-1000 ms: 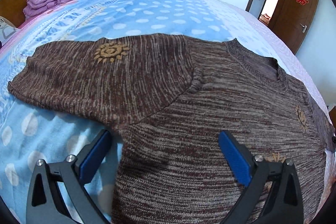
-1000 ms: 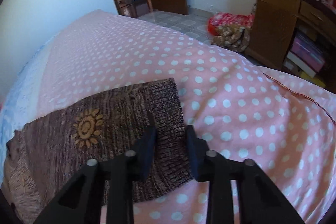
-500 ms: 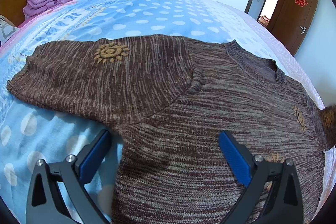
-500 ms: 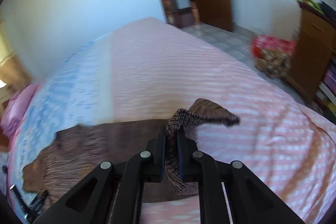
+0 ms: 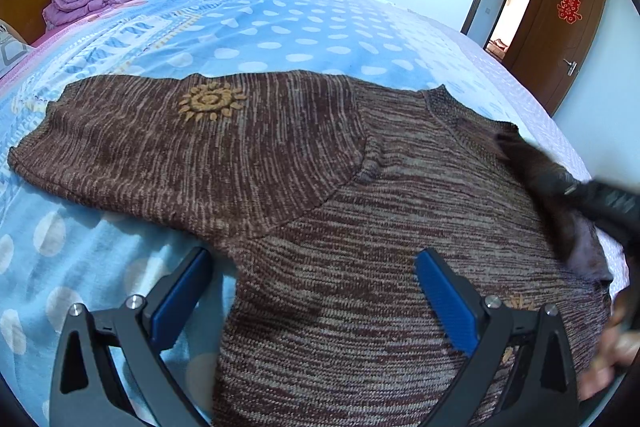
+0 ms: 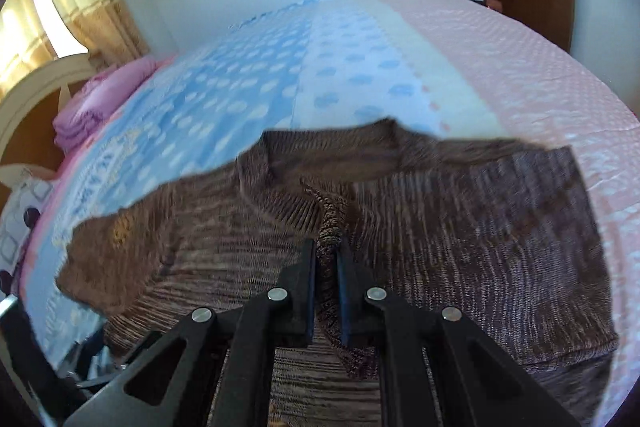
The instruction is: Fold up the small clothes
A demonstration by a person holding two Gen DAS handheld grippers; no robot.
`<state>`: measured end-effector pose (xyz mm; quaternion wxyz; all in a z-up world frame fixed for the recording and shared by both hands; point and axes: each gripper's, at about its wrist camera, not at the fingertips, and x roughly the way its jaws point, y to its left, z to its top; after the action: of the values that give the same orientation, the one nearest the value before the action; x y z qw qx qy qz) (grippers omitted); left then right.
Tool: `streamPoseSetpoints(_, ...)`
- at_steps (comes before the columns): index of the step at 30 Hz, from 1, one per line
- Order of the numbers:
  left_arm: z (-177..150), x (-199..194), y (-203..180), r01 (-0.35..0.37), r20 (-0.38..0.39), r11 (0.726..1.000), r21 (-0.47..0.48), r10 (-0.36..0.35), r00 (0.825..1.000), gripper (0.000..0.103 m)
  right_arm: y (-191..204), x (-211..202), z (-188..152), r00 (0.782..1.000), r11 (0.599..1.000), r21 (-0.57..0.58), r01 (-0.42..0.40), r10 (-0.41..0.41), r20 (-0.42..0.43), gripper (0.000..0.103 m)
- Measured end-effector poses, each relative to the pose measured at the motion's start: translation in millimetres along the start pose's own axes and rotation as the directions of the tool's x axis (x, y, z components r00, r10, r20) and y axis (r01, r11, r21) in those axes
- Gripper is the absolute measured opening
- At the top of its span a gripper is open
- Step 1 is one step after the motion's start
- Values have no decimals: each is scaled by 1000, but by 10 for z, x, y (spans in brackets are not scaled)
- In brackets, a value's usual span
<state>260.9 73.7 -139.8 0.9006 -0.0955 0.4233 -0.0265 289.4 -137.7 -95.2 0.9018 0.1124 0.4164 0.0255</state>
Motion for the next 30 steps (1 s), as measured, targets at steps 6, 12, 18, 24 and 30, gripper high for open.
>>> streamPoseSetpoints(6,-5,-4,18,14,6,1000,-8,-14,1000,103,-89,115,-161,994,995,0,-103,103,-46,43)
streamPoseSetpoints(12,-9,-4,20,17,8,1000,-11,-17,1000,103,-471,-314,-122,990,989,111,-96,83,118,26)
streamPoseSetpoints(18,-5,2,17,16,8,1000,-10,-16,1000,103,-242,88,-371,997,998,9,-64,65,-42,17)
streamPoseSetpoints(24,-10,0,19,18,9,1000,-11,-18,1000,103,-30,-25,-432,1000,996,-80,-30,31,4,17)
streamPoseSetpoints(30,-9,4,26,16,7,1000,-9,-16,1000,103,213,115,-581,1000,980,-200,-8,6,-15,22)
